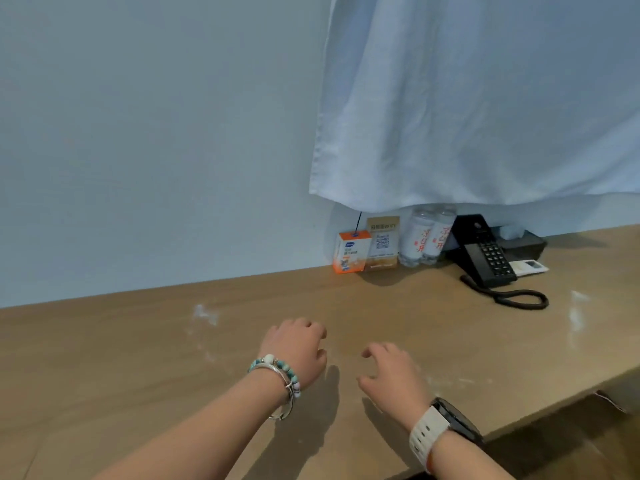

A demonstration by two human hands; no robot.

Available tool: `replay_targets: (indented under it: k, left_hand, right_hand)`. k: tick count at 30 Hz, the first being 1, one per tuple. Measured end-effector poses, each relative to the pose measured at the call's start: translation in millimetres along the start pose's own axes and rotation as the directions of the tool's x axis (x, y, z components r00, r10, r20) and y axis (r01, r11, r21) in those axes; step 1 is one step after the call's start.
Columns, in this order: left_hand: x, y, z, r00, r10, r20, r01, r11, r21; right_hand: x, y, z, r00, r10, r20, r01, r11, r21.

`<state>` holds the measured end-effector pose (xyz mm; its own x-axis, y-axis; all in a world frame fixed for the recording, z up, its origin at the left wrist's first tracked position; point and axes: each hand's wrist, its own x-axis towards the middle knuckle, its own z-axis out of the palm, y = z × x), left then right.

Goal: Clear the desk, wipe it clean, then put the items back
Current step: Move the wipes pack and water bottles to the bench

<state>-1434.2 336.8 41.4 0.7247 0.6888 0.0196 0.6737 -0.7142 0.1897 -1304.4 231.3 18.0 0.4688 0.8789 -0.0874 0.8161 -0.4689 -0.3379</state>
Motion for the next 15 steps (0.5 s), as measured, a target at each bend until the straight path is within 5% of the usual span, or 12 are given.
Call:
replay_targets:
  k: [15]
  left_hand:
    - [219.2, 130.8, 25.8, 0.995, 0.066, 0.081, -0.062, 0.997, -0.046]
  right_hand:
    - [151.8, 179.2, -67.4, 0.988, 0.150, -0.025, -0.146, 0.984, 0.098]
